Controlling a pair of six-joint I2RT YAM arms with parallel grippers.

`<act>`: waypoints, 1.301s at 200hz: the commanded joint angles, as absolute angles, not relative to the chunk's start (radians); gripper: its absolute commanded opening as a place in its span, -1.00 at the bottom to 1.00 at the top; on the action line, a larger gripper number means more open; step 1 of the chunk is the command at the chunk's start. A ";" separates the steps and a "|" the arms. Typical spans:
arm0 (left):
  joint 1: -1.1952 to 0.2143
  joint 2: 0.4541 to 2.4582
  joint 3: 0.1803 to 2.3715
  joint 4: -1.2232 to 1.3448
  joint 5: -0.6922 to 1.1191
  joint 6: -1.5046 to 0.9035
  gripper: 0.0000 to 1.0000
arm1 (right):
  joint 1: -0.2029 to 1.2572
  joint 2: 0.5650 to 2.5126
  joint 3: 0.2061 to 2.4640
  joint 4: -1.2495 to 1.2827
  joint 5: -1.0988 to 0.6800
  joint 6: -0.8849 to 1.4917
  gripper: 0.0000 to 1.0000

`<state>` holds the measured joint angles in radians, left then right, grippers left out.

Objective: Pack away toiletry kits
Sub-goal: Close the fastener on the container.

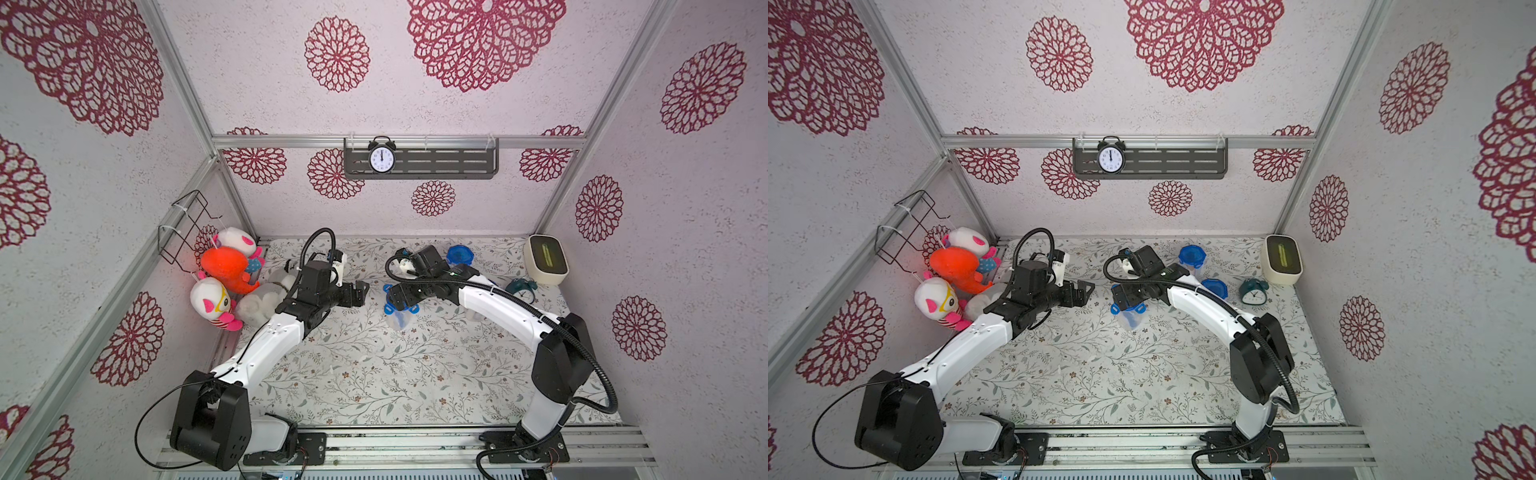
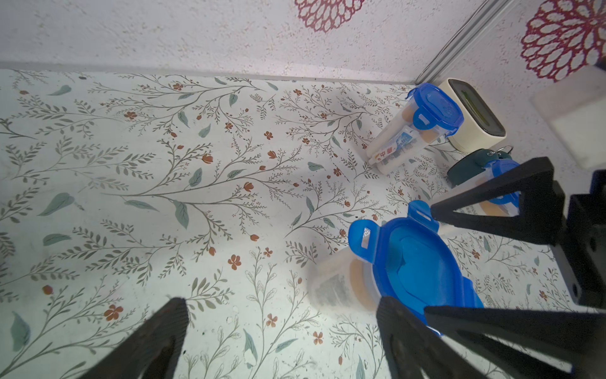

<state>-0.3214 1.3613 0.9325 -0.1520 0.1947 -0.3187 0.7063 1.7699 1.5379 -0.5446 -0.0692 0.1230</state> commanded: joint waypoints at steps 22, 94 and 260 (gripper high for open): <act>-0.313 1.353 0.927 -0.118 0.212 -0.324 0.88 | 0.721 1.781 1.594 -0.596 -0.021 0.070 0.97; -0.302 1.359 0.927 -0.117 0.212 -0.326 0.88 | 0.732 1.814 1.613 -0.631 -0.029 0.033 0.97; -0.288 1.345 0.917 -0.116 0.209 -0.326 0.88 | 0.705 1.880 1.641 -0.727 -0.108 -0.072 0.97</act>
<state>-0.2981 1.3613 0.9318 -0.1429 0.2012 -0.3229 0.7200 1.8576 1.6398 -0.6586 -0.0776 -0.0345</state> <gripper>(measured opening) 0.941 0.988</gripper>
